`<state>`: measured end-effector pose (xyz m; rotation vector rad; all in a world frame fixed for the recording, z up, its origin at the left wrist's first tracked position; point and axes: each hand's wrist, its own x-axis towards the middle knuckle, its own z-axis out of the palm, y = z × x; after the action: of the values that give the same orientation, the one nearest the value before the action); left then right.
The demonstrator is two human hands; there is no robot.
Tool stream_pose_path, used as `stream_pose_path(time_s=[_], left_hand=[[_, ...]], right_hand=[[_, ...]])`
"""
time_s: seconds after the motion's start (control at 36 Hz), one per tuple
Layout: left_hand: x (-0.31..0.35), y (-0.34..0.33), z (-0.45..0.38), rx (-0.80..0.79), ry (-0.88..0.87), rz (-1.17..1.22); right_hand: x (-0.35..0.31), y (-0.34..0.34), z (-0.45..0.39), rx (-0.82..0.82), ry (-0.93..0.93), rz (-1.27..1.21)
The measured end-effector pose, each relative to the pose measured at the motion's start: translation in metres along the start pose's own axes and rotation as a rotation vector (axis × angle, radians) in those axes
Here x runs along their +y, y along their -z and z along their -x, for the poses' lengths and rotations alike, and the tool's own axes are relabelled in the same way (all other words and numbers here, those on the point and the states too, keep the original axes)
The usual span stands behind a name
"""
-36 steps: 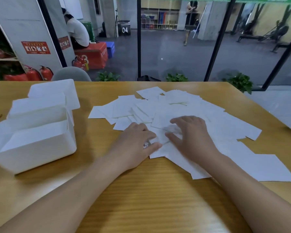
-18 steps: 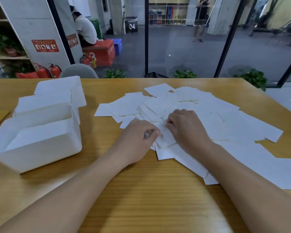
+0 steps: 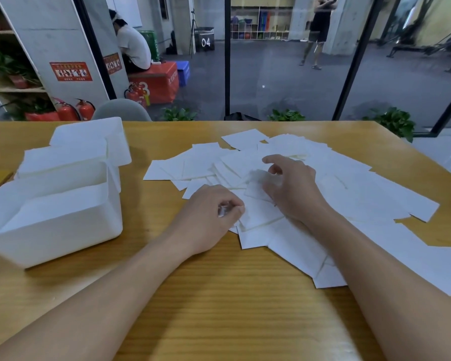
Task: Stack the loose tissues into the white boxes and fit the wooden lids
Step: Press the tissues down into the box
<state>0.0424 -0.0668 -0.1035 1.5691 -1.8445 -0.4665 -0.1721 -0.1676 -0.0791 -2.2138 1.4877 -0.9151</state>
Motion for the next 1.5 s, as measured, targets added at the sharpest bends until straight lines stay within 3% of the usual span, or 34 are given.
stream_pose_path(time_s=[0.22,0.36,0.47,0.75,0.89,1.11,1.25,1.39,1.5], left_hand=[[0.01,0.013,-0.002,0.251,-0.034,0.066],[0.015,0.018,-0.002,0.301,-0.111,0.131],[0.008,0.028,-0.004,0.283,-0.116,0.223],[-0.009,0.072,-0.006,-0.17,-0.02,0.498],[-0.015,0.087,-0.006,-0.232,0.026,0.449],[-0.01,0.073,-0.003,-0.282,0.037,0.306],[-0.004,0.079,0.001,-0.459,0.073,0.354],[-0.001,0.081,0.006,-0.649,0.139,0.253],[0.003,0.077,0.008,-0.686,0.174,0.237]], right_hand=[[-0.023,0.009,0.012,0.024,0.201,-0.262],[-0.04,0.001,0.023,-0.007,0.408,-0.195],[-0.029,0.01,0.027,-0.079,0.372,-0.216],[-0.019,0.036,0.034,-0.152,0.285,-0.407],[-0.022,0.038,0.037,-0.268,0.265,-0.43],[-0.033,0.032,0.044,-0.313,0.208,-0.438],[-0.028,0.039,0.042,-0.452,0.136,-0.406],[-0.022,0.044,0.041,-0.732,0.108,-0.24],[-0.018,0.042,0.04,-0.749,0.119,-0.194]])
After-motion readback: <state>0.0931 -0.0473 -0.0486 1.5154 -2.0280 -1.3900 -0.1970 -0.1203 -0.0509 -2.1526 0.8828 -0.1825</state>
